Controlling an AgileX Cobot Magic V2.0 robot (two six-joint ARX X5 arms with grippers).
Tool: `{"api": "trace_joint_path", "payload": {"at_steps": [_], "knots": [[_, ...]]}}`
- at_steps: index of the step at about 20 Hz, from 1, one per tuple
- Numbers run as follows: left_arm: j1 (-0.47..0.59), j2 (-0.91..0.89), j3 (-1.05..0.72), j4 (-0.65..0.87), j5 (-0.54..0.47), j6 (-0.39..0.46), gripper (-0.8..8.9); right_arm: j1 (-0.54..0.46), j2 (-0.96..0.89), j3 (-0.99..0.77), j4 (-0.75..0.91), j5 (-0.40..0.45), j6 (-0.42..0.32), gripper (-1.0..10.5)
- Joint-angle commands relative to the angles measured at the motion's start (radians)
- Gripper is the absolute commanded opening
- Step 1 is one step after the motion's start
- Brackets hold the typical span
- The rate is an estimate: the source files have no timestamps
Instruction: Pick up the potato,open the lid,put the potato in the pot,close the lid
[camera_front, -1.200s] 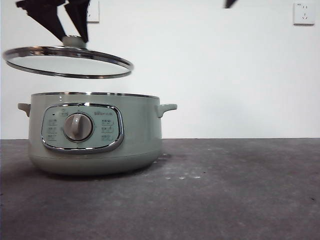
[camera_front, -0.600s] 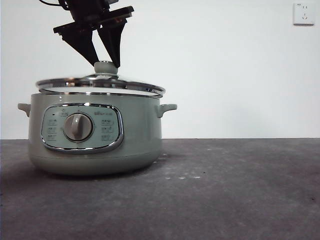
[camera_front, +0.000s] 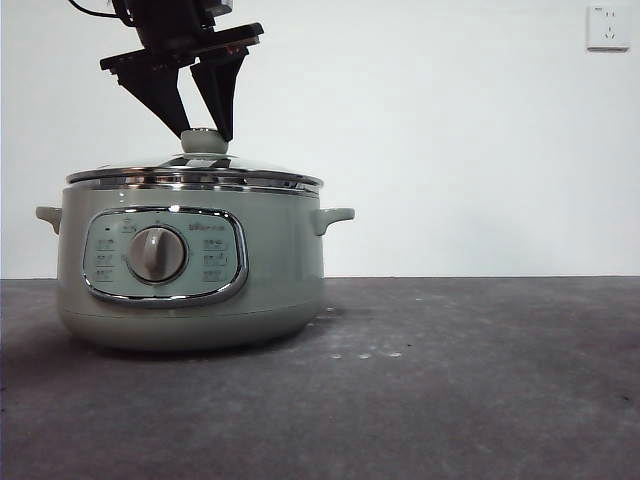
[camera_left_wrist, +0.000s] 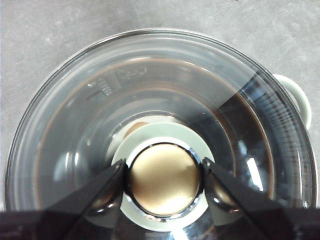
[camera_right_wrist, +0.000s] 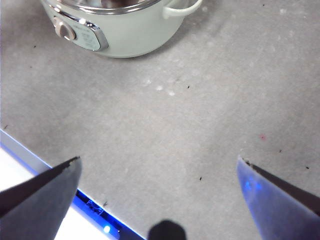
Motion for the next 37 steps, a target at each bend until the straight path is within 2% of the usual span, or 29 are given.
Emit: {"api": "trace_joint_path", "payload": {"at_steps": [1,4,8,18,19,20,21,22,29,33,35,37], "knots": [[0.003,0.026,-0.001,-0.012,-0.017,0.037,-0.1,0.003,0.002,-0.013,0.002,0.001,0.015,6.3],[0.011,0.026,-0.001,-0.01,-0.014,0.055,-0.1,0.003,0.002,-0.013,0.003,0.001,0.015,6.3],[0.022,0.027,-0.002,-0.014,0.089,0.061,-0.1,0.003,0.002,-0.013,0.006,0.001,0.018,6.3],[0.02,0.058,-0.002,-0.055,0.087,0.109,0.17,0.003,0.002,-0.013,0.002,0.0,0.019,6.3],[0.021,0.058,-0.002,-0.053,0.089,0.103,1.37,0.003,0.002,-0.013,0.002,0.0,0.019,6.3],[0.021,0.058,-0.002,-0.059,0.092,0.096,3.67,0.003,0.002,-0.013,0.003,0.0,0.019,6.3],[0.023,0.058,-0.002,-0.062,0.092,0.093,5.45,0.003,0.002,-0.013,0.003,0.0,0.018,6.3],[0.024,0.054,-0.002,-0.069,0.091,0.089,6.68,0.003,0.002,-0.013,0.003,0.0,0.018,6.3],[0.02,-0.104,-0.001,-0.056,0.088,0.055,6.68,0.003,0.002,-0.013,-0.002,0.0,0.018,6.3],[0.02,-0.268,-0.001,-0.161,0.088,0.055,6.68,0.003,0.002,-0.013,-0.008,0.0,0.019,6.3],[0.02,-0.353,-0.001,-0.262,0.088,0.076,6.68,0.003,0.002,-0.013,-0.031,0.0,0.019,6.3],[0.018,-0.442,-0.002,-0.273,0.089,0.085,6.68,0.003,0.002,-0.013,-0.05,0.001,0.02,6.3]]}}
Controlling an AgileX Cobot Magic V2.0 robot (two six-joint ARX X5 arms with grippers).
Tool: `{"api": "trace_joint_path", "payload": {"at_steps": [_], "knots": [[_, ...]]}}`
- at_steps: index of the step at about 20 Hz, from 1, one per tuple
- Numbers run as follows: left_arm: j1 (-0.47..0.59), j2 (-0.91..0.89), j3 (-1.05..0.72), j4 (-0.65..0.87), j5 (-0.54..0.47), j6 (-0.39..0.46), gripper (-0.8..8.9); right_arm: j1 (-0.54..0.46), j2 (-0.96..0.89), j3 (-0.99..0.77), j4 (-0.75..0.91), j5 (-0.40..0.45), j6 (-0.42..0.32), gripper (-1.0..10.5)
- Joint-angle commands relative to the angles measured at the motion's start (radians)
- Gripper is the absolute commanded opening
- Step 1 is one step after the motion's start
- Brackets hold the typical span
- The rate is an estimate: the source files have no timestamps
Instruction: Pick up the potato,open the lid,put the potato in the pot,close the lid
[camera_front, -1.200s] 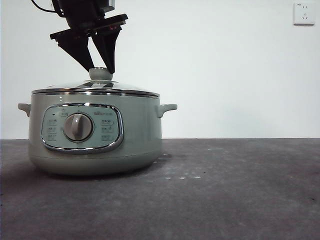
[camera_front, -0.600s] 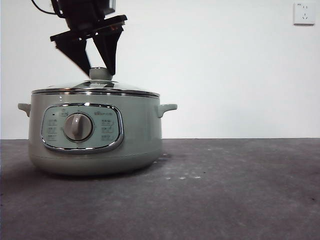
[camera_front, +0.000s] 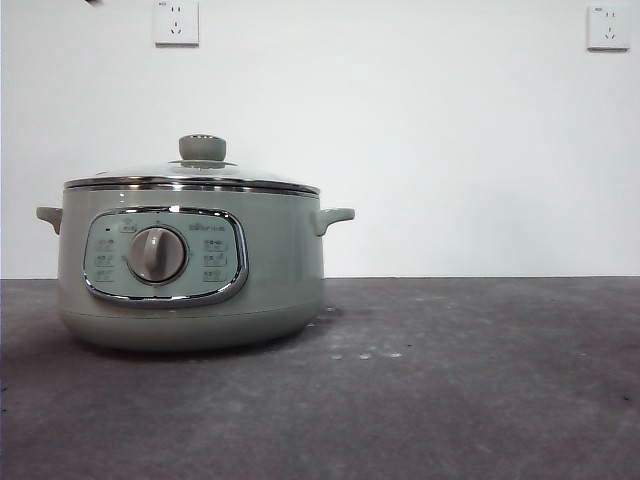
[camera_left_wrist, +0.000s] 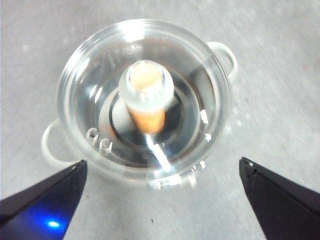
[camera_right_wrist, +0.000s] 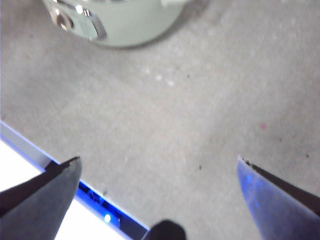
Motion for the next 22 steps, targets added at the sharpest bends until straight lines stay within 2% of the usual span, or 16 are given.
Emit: {"api": "trace_joint_path", "payload": {"at_steps": [1,5,6,7,8,10,14,22], "knots": [[-0.007,-0.093,-0.004,0.01,0.001,0.015,6.68,0.003,0.002,-0.013,-0.01,0.0,0.02,6.3],[-0.008,-0.197,-0.004,0.009,-0.003,0.005,6.54,0.003,0.002,-0.013,-0.009,0.0,0.046,6.3],[-0.008,-0.214,-0.004,0.009,-0.002,0.006,5.56,0.003,0.002,-0.013,-0.014,0.0,0.045,5.7],[-0.008,-0.23,-0.004,0.009,-0.001,0.016,2.17,0.003,0.002,-0.013,-0.024,-0.005,0.044,2.3],[-0.008,-0.245,-0.004,0.01,0.003,0.019,-0.03,0.003,0.002,-0.013,-0.03,-0.003,0.044,0.0],[-0.009,-0.264,-0.004,0.01,0.003,0.029,-0.09,0.003,0.002,-0.013,-0.029,-0.004,0.045,-0.1],[-0.009,-0.284,-0.004,0.01,0.003,-0.014,-0.03,0.003,0.002,-0.013,-0.031,-0.003,0.052,0.0],[-0.009,-0.201,-0.004,0.01,0.003,-0.014,-0.03,0.003,0.002,-0.013,-0.031,-0.003,0.052,0.0]]}}
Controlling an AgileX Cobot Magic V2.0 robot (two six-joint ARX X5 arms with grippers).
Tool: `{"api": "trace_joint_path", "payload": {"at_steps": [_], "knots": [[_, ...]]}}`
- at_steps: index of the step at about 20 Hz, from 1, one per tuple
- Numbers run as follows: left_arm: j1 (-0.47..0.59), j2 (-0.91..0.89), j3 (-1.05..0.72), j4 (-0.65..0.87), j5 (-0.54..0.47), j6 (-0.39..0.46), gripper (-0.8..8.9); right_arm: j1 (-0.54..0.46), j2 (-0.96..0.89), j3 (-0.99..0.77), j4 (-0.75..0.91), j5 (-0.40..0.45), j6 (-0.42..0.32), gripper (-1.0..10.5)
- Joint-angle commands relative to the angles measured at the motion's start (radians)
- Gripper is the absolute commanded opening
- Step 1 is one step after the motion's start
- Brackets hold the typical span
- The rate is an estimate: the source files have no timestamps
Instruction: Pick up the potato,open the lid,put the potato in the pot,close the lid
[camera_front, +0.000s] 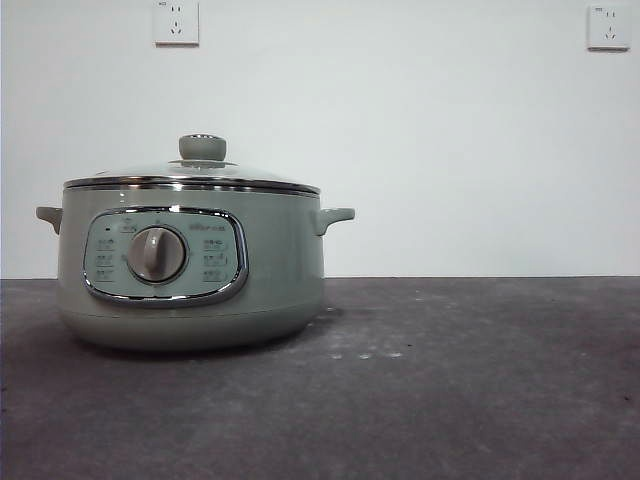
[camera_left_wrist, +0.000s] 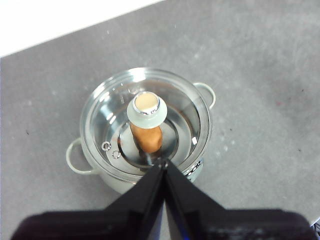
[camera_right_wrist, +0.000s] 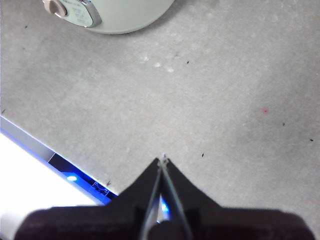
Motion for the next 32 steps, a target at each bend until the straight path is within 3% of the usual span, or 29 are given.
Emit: {"api": "trace_joint_path", "payload": {"at_steps": [1,2,3,6,8,11,14,17,20,23,27,32], "knots": [[-0.003,0.026,-0.004,0.002,0.003,-0.002,-0.03,0.003,0.002,-0.013,0.003,0.0,0.011,0.0],[-0.002,0.027,-0.004,0.002,0.002,0.015,-0.03,0.003,0.002,-0.013,0.003,0.0,0.011,0.0],[0.011,0.027,-0.005,0.002,-0.024,0.093,-0.03,0.003,0.002,-0.013,0.003,0.0,0.011,0.0],[0.09,-0.032,-0.087,0.013,-0.027,0.095,-0.03,0.003,0.002,-0.013,0.003,0.0,0.011,0.0],[0.151,-0.143,-0.277,0.135,-0.018,0.09,-0.03,0.003,0.002,-0.013,0.003,0.0,0.011,0.0],[0.26,-0.406,-0.72,0.486,0.052,0.053,-0.03,0.003,0.002,-0.013,0.004,0.0,0.011,0.0],[0.327,-0.643,-1.139,0.805,0.05,0.013,-0.03,0.003,0.002,-0.013,0.003,0.0,0.011,0.0],[0.344,-0.851,-1.492,1.045,0.048,-0.041,-0.03,0.003,0.002,-0.013,0.003,0.0,0.011,0.0],[0.336,-0.999,-1.715,1.194,0.037,-0.088,-0.03,0.003,0.002,-0.013,0.003,0.0,0.011,0.0],[0.335,-1.122,-1.832,1.226,-0.008,-0.144,-0.03,0.003,0.002,-0.013,0.003,0.0,0.011,0.0],[0.336,-1.22,-1.883,1.18,-0.051,-0.145,-0.03,0.003,0.002,-0.013,0.003,0.0,0.011,0.0],[0.338,-1.234,-1.883,1.155,-0.082,-0.075,-0.03,0.003,0.002,-0.012,0.003,0.0,0.011,0.0]]}}
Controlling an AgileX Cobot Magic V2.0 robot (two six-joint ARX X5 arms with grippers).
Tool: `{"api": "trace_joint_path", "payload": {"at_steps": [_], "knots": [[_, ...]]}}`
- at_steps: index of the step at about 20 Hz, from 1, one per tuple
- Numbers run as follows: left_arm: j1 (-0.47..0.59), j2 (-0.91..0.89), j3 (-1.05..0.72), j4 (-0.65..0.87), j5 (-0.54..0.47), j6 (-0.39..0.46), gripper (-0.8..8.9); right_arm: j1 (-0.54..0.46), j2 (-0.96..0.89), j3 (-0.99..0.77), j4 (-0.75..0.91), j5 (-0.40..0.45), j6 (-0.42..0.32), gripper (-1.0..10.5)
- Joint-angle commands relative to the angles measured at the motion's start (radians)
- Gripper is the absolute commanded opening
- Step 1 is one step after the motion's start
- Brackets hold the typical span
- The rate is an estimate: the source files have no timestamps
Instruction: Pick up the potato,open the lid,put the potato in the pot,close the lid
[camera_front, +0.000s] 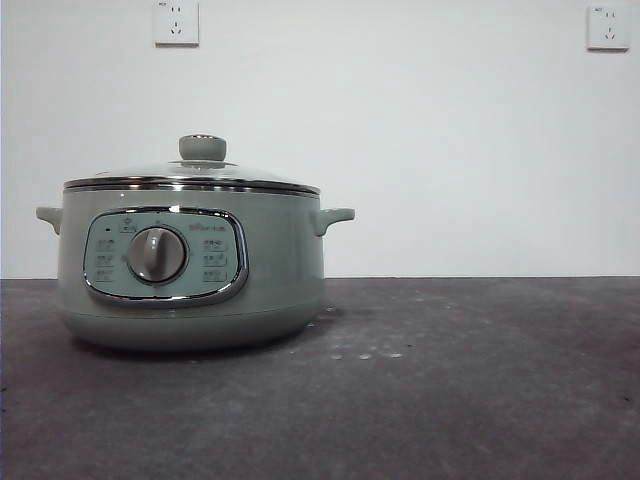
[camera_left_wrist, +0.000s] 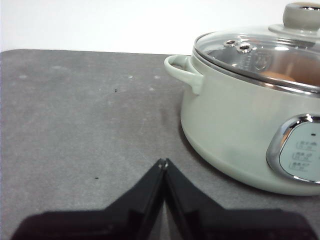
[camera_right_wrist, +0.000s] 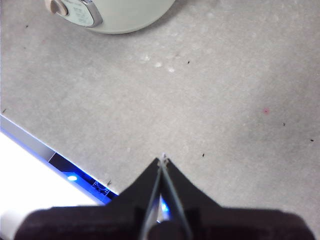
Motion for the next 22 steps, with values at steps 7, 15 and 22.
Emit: {"api": "trace_joint_path", "payload": {"at_steps": [7,15,22], "knots": [[-0.002,0.027,-0.011,0.008,0.004,0.034,-0.03,0.003,0.002,-0.013,0.003,0.0,0.011,0.0],[-0.002,0.073,-0.011,0.008,0.004,0.034,-0.03,-0.031,-0.065,-0.027,0.061,0.062,-0.061,0.0],[-0.002,0.084,-0.011,0.008,0.004,0.034,-0.03,-0.48,-0.641,-0.768,0.944,-0.068,-0.192,0.0]]}}
